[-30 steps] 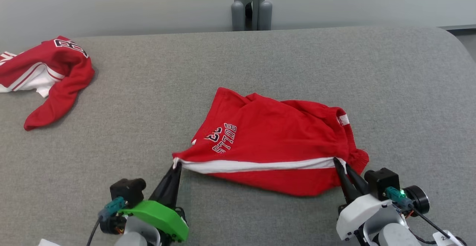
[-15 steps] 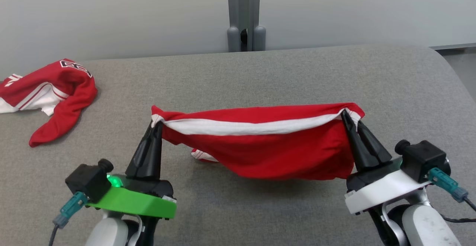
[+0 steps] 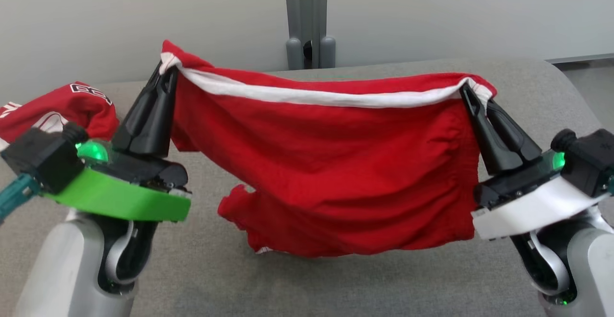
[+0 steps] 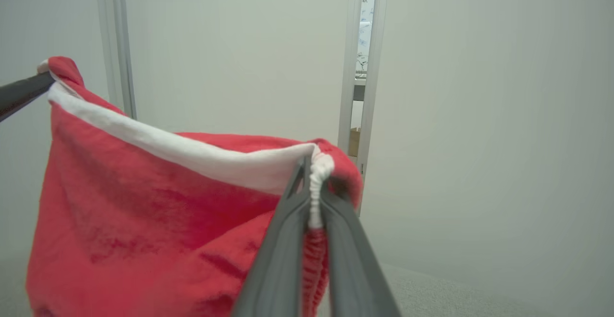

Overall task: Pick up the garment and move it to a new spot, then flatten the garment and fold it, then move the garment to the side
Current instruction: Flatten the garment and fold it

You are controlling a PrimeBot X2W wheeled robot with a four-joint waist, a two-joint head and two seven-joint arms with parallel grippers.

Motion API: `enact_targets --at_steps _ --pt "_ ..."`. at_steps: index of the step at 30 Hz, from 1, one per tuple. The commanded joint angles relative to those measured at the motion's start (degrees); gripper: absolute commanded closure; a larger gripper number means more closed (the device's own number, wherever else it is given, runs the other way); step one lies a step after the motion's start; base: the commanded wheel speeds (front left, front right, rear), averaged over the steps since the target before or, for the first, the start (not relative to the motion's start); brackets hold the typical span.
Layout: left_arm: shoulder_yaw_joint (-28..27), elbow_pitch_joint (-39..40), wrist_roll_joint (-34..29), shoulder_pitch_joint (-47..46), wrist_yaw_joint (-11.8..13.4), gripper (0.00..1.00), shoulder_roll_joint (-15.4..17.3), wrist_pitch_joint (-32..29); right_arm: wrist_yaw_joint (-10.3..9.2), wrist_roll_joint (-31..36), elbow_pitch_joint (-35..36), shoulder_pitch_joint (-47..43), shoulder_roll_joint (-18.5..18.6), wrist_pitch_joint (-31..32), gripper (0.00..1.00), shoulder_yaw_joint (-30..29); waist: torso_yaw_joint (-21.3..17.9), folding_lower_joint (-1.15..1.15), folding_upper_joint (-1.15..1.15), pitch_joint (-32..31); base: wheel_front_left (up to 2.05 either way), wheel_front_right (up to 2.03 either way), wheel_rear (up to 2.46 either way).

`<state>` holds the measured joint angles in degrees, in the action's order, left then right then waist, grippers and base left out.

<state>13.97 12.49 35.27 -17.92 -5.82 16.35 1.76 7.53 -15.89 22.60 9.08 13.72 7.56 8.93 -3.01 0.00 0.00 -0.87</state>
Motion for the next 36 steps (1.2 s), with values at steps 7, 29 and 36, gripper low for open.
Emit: enact_targets --at_steps 7,29,36 --pt "0.83 -11.74 0.23 -19.26 -1.05 1.00 2.10 -4.26 -0.08 -0.67 -14.37 19.42 0.27 -1.55 1.00 2.27 0.63 0.00 0.00 11.41 0.00 0.00 0.00" --pt "6.61 -41.90 0.71 -37.08 -1.71 1.00 -3.93 13.13 -0.08 12.04 -54.70 44.60 -8.54 -22.78 1.00 4.88 3.52 0.00 0.00 26.01 0.00 0.00 0.00" --pt "3.72 -33.47 2.63 -23.97 -1.72 1.00 -1.80 13.46 -0.08 8.61 -46.54 31.49 -8.39 -22.77 1.00 5.99 3.07 0.00 0.00 25.31 0.00 0.00 0.00"
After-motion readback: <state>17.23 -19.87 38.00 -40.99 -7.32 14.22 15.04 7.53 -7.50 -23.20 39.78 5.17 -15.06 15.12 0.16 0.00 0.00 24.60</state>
